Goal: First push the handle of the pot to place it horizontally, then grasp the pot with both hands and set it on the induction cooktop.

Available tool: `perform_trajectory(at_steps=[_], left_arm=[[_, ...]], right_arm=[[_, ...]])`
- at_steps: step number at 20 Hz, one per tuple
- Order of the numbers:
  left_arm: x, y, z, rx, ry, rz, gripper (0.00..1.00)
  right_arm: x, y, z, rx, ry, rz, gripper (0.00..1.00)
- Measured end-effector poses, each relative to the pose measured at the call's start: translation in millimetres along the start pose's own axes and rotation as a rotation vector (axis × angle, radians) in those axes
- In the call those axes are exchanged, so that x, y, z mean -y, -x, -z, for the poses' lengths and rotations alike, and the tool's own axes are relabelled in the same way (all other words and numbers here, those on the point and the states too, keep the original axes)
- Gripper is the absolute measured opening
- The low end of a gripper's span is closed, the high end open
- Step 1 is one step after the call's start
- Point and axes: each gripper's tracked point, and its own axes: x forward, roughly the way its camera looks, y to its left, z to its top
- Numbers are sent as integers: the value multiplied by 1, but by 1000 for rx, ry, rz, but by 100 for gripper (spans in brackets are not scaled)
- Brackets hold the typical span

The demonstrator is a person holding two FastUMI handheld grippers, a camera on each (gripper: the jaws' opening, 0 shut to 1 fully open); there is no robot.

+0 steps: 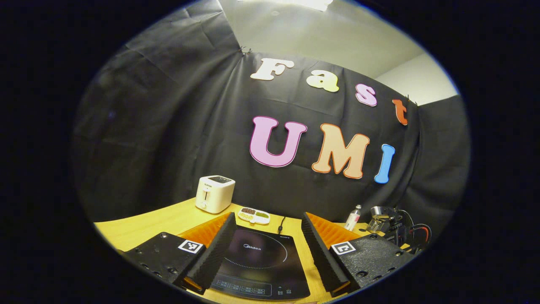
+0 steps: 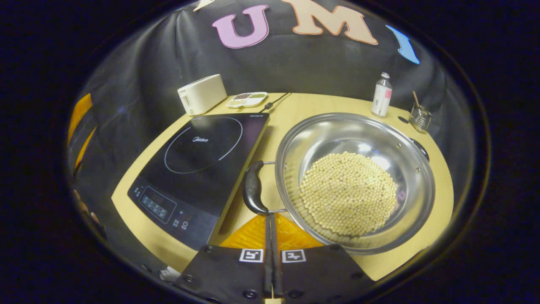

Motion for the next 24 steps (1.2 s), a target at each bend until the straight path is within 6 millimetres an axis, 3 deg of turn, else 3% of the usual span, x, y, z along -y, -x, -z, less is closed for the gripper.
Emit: perform_trajectory(at_steps=[5,8,11,15,18,21,24], left_arm=[[5,1,14,-46,7,-3,95],[3,7,11,-26,-16,-12,95],[4,7,22,-41,-25,-11,94],[6,7,31,-63,-31,-9,95],[9,9,32,-62,-27,-4,95],[10,10,31,-56,-34,-2,95],[16,8,37,-68,-34,6,95]], right_arm=[[-5,-18,-16,24,-56,56,2],[5,-12,-14,77,76,173,0],[14,-1,-14,142,253,289,6],[16,0,-8,144,251,281,12],[15,-4,0,98,244,248,0],[24,-14,19,46,196,246,2],[25,3,16,93,235,227,2]])
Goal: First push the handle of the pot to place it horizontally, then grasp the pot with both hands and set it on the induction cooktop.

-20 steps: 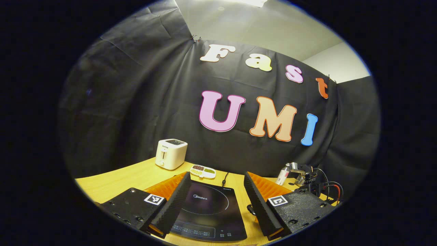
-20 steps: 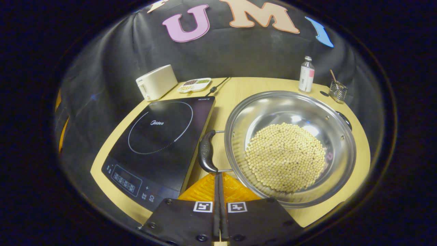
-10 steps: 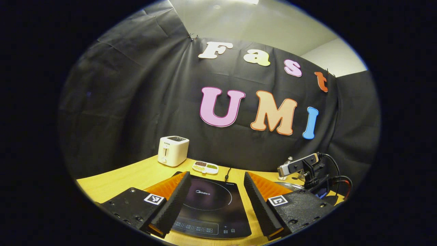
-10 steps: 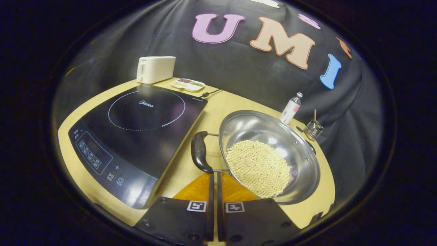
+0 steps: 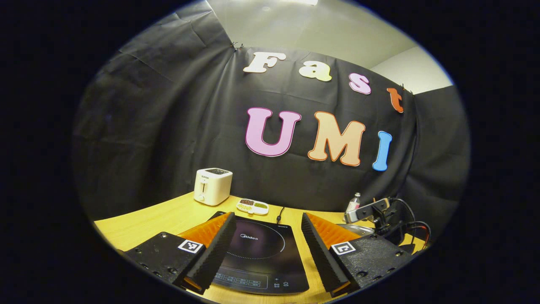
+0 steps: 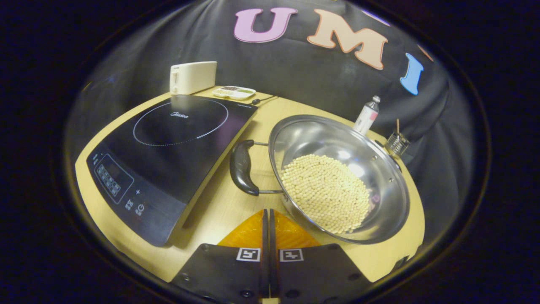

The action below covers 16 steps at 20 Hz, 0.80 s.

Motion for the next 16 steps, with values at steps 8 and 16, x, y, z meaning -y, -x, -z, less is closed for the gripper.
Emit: perform_trajectory(at_steps=[8,16], left_arm=[[52,-19,54,-159,-28,33,94],[98,-57,121,-365,-80,31,94]], right_arm=[[95,52,-46,211,-89,-4,3],[253,17,-78,259,-81,138,36]])
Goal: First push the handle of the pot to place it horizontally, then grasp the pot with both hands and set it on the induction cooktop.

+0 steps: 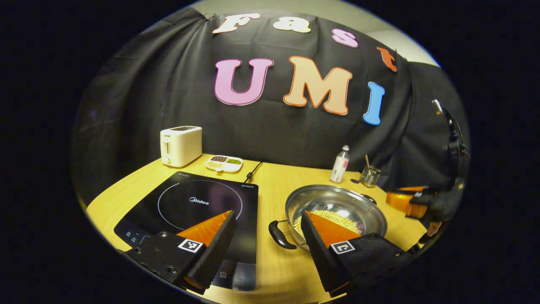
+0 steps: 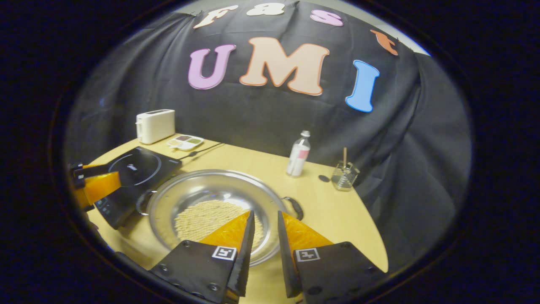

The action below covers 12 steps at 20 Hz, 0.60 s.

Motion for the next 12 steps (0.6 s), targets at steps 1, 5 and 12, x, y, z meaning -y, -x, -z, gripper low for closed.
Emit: perform_trajectory(at_steps=[1,5,12], left_arm=[[1,-9,7,-27,-8,-15,94],[0,-39,20,-84,-14,-65,94],[12,-67,57,-296,6,-68,95]], right_arm=[[13,-12,-3,1,9,15,36],[31,-53,10,-100,5,10,53],[11,-100,49,-370,-23,-142,79]])
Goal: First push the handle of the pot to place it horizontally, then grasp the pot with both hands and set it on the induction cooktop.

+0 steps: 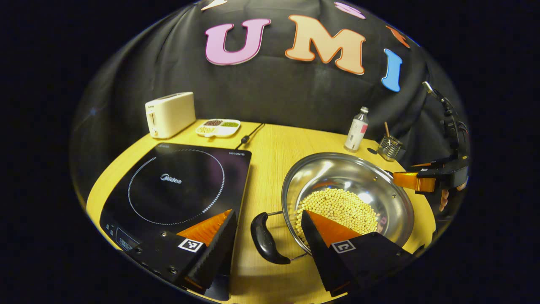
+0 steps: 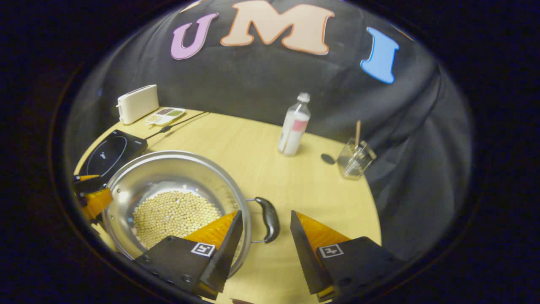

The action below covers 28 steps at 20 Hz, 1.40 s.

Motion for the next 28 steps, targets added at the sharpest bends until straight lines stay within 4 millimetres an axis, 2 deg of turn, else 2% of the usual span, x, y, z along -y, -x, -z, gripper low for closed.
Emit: perform_trajectory(at_steps=[2,3,5,7,8,9,10,11,12,15,18,21,26,27,28], left_arm=[[-7,-7,-6,2,-47,-43,93],[-4,-10,-6,-11,-59,-49,89],[-4,-11,-3,-32,-101,-76,90],[9,-17,2,-61,-83,-57,89],[4,-21,12,-98,-75,-91,82],[1,-20,17,-121,-62,-114,82],[1,-20,12,-101,-57,-119,76],[-1,-23,8,-84,-46,-127,77],[-1,-23,11,-103,-37,-135,70],[3,-28,6,-113,-51,-118,68],[10,-34,3,-134,-85,-83,63],[13,-43,-2,-188,-59,-18,62],[17,-54,-12,-184,-107,42,60],[18,-54,-13,-185,-112,52,60],[20,-54,-15,-177,-118,66,59]], right_arm=[[2,-21,2,-42,-31,-12,79],[4,-28,2,-50,-18,-22,78],[1,-35,2,-63,-16,-45,77],[-2,-37,-3,-40,32,-66,79],[-2,-35,-3,-35,47,-59,74],[-2,-38,-3,-31,63,-53,69],[-1,-38,-2,-31,66,-46,67],[-1,-35,0,-39,50,-42,67],[-1,-33,1,-42,42,-43,65],[7,-32,5,-49,39,-19,61],[15,-26,8,-43,-52,12,55],[19,-16,18,-47,-85,68,50],[24,-12,23,-32,-225,87,49],[27,-7,25,-33,-239,85,49],[29,-3,26,-30,-266,92,43]])
